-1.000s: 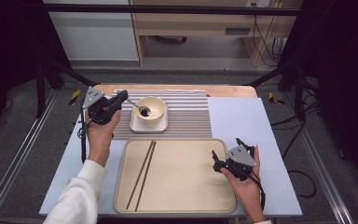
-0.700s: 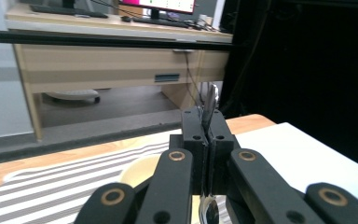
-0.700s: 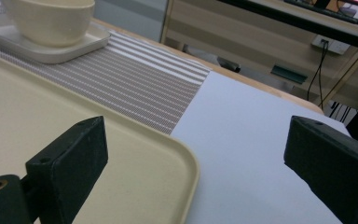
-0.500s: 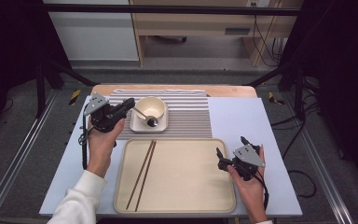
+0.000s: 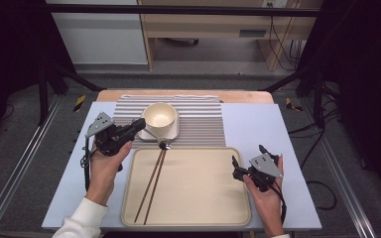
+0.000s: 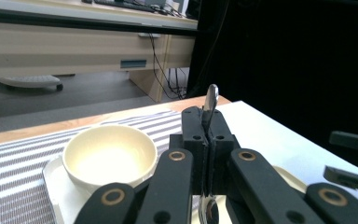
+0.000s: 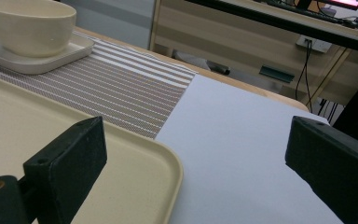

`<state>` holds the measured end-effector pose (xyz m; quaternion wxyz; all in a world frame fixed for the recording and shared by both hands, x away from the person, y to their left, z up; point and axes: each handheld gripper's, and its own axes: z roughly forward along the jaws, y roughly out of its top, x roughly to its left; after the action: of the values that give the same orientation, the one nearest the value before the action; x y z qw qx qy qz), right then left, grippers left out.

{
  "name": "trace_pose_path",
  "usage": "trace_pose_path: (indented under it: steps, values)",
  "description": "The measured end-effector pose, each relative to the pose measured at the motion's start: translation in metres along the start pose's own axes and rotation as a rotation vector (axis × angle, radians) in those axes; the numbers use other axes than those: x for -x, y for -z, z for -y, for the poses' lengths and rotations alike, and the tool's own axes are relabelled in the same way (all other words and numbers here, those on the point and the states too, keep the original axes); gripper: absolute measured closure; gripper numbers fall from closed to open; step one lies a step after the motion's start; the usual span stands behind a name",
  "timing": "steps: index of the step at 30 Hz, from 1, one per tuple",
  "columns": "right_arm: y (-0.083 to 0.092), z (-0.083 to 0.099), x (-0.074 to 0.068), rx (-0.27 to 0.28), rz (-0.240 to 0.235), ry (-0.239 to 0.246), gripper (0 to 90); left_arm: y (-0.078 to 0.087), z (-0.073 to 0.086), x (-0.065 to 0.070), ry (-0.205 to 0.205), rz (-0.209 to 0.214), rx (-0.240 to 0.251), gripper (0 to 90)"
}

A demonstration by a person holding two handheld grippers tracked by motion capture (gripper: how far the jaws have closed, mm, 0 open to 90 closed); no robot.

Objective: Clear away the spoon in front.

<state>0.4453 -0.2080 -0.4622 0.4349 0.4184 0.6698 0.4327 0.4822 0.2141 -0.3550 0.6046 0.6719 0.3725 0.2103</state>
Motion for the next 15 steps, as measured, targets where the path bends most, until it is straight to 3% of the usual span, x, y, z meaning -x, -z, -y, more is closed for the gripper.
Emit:
trace_pose_path:
  steps: [9,15]
  values:
    - [0.0,0.0,0.0,0.0,0.0,0.002,5.7,0.009,0.017,0.006,0.04,0.043,-0.027,89.0]
    - [0.0,0.0,0.0,-0.003,0.0,0.003,5.8,0.018,0.022,0.013,0.039,0.061,-0.043,89.0]
